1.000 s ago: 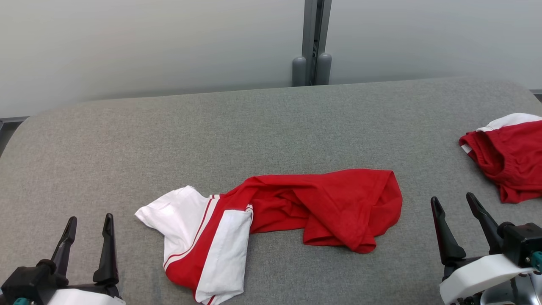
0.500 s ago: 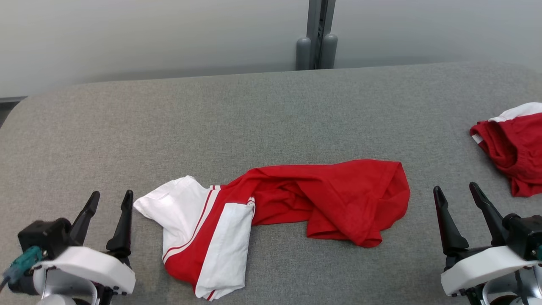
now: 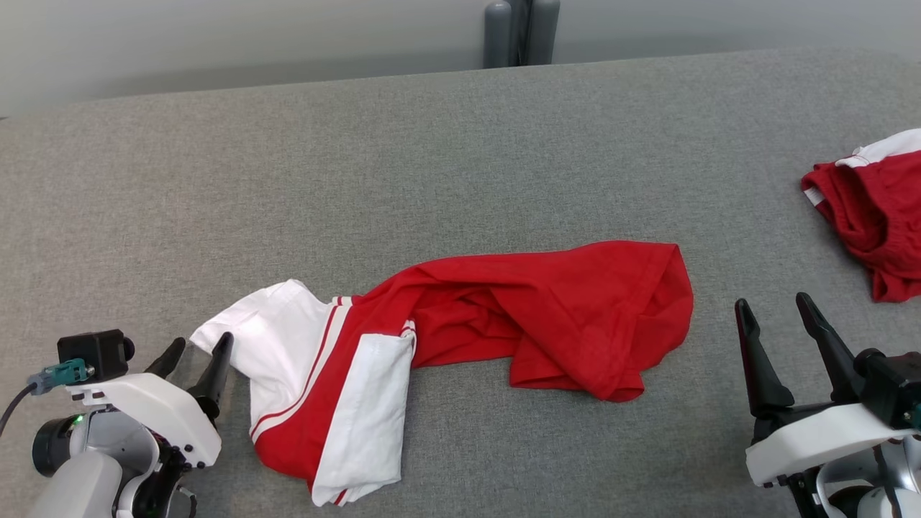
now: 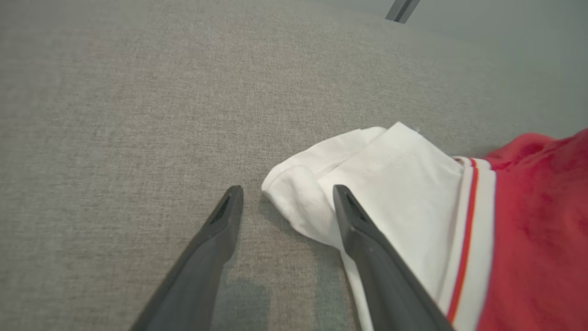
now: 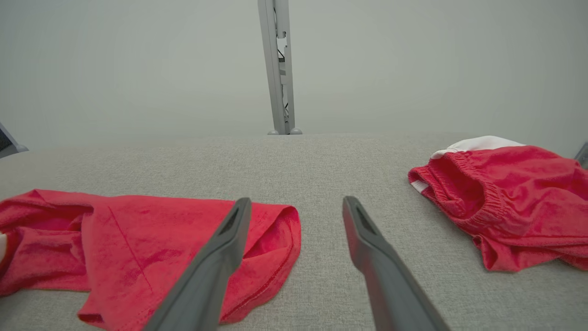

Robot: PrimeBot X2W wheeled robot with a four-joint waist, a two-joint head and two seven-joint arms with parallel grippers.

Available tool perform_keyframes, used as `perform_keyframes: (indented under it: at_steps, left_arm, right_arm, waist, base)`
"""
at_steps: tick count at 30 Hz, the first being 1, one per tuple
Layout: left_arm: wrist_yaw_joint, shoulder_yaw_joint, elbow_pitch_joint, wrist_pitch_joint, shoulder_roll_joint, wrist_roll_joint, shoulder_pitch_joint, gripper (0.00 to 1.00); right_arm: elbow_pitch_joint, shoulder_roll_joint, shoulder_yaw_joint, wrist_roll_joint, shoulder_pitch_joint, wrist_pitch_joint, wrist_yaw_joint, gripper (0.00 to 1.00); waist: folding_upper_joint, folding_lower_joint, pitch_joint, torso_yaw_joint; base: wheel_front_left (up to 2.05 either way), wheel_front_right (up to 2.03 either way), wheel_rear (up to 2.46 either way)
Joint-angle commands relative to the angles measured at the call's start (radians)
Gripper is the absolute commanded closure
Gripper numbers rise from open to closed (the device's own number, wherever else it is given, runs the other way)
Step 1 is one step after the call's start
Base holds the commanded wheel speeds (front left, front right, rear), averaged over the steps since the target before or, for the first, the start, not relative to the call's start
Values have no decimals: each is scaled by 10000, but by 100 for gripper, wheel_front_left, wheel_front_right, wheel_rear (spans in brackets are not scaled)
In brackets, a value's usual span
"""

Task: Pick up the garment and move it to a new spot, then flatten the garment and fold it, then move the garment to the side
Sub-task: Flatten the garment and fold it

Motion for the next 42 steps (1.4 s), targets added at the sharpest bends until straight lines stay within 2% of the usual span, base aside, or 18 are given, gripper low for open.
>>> perform_keyframes:
  at_steps: [1, 4, 5, 6, 7, 12, 21, 34, 35, 36, 37, 38, 42]
  left_arm:
    - [-47, 9, 43, -26, 27, -66, -148, 0]
    - [-315, -119, 564, 109, 8, -143, -424, 0]
    - [-364, -128, 664, 104, 9, -168, -471, 53]
    - [-405, -140, 754, 54, 32, -135, -524, 95]
    - [-435, -150, 845, 19, 38, -132, -553, 100]
    - [-550, -225, 1141, -174, 100, -46, -717, 100]
    - [-690, -419, 1459, -471, -36, 33, -1042, 100]
    - [-823, -655, 1868, -882, -271, 5, -1327, 100]
    - [-831, -666, 1895, -908, -276, -3, -1339, 100]
    - [-845, -679, 1922, -923, -287, -15, -1352, 100]
    - [-855, -687, 1942, -973, -293, -22, -1360, 100]
    - [-860, -703, 1972, -998, -295, -17, -1367, 100]
    - [-861, -702, 1985, -1197, -259, 34, -1398, 100]
  right_arm:
    - [15, -38, -44, 14, -91, -70, 1, 0]
    - [113, -38, -62, 44, -177, -117, 1, 0]
    - [135, -39, -52, 66, -187, -132, 1, 0]
    - [154, -38, -36, 86, -186, -137, 1, 0]
    - [171, -38, -5, 114, -172, -130, 1, 0]
    - [265, -30, 360, 154, 26, 24, 1, 0]
    - [998, -41, 2103, 1224, 287, 1300, 1, 0]
    - [2101, -41, 2825, 1866, -580, 828, 1, 0]
    - [2157, -41, 2836, 1962, -660, 756, 1, 51]
    - [2233, -39, 2884, 2060, -708, 752, 1, 73]
    - [2307, -39, 2876, 2050, -777, 687, 1, 91]
    - [2361, -45, 2835, 2084, -854, 622, 1, 100]
    - [2389, -44, 2735, 1991, -942, 391, 1, 100]
  waist:
    - [0, 0, 24, -23]
    - [0, 0, 107, -94]
    - [0, 0, 118, -114]
    - [0, 0, 122, -132]
    - [0, 0, 120, -148]
    - [0, 0, 108, -176]
    - [0, 0, 172, 52]
    - [0, 0, 315, 447]
    - [0, 0, 319, 462]
    - [0, 0, 324, 476]
    - [0, 0, 326, 491]
    - [0, 0, 319, 502]
    - [0, 0, 285, 514]
  base:
    - [0, 0, 0]
    - [0, 0, 0]
    - [0, 0, 0]
    - [0, 0, 0]
    - [0, 0, 0]
    - [0, 0, 0]
    - [0, 0, 0]
    - [0, 0, 0]
    - [0, 0, 0]
    - [0, 0, 0]
    - [0, 0, 0]
    - [0, 0, 0]
    - [0, 0, 0]
